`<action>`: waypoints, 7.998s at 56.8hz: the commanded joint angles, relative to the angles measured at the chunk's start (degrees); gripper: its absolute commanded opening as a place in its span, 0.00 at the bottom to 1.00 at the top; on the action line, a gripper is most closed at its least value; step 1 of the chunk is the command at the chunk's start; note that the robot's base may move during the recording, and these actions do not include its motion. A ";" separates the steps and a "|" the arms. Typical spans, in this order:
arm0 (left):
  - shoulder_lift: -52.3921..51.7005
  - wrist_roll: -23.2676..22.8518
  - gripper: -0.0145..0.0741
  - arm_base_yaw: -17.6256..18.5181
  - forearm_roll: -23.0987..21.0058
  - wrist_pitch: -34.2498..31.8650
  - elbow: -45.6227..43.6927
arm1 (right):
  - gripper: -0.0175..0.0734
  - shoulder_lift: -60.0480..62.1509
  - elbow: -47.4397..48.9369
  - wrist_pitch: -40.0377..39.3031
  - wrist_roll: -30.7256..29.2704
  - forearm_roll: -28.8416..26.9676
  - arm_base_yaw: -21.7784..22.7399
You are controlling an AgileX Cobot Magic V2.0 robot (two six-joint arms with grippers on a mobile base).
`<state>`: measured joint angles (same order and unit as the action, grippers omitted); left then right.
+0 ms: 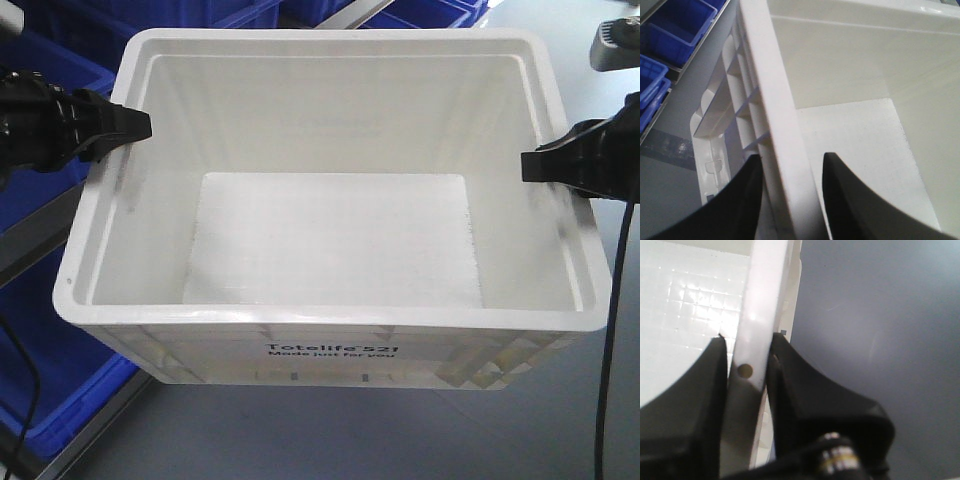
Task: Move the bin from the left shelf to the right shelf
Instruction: 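Carry the tote with both grippers while the base turns and drives, then hold the tote rims in both grippers while the base drives forward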
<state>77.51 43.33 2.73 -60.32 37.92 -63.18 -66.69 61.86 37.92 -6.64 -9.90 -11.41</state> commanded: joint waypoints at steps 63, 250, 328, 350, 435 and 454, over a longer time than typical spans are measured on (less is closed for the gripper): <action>-2.57 1.07 0.16 3.12 -10.47 11.68 -2.62 | 0.19 1.66 2.84 -8.43 -1.87 -10.00 -1.80; -2.57 1.07 0.16 3.12 -10.47 11.71 -2.62 | 0.19 1.66 2.84 -8.44 -1.87 -10.16 -1.80; -2.57 1.07 0.16 3.12 -10.47 11.83 -2.62 | 0.19 1.66 2.84 -8.44 -1.87 -10.16 -1.80; -2.57 1.07 0.16 3.12 -10.47 11.83 -2.62 | 0.19 1.66 2.84 -8.44 -1.87 -10.16 -1.80; -2.57 1.07 0.16 3.12 -10.47 11.83 -2.62 | 0.19 1.66 2.84 -8.44 -1.87 -10.16 -1.80; -2.57 1.07 0.16 3.12 -10.47 11.83 -2.62 | 0.19 1.66 2.84 -8.44 -1.87 -10.16 -1.80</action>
<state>77.69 43.40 2.73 -60.20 38.34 -63.13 -66.52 61.91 37.85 -6.88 -9.75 -11.41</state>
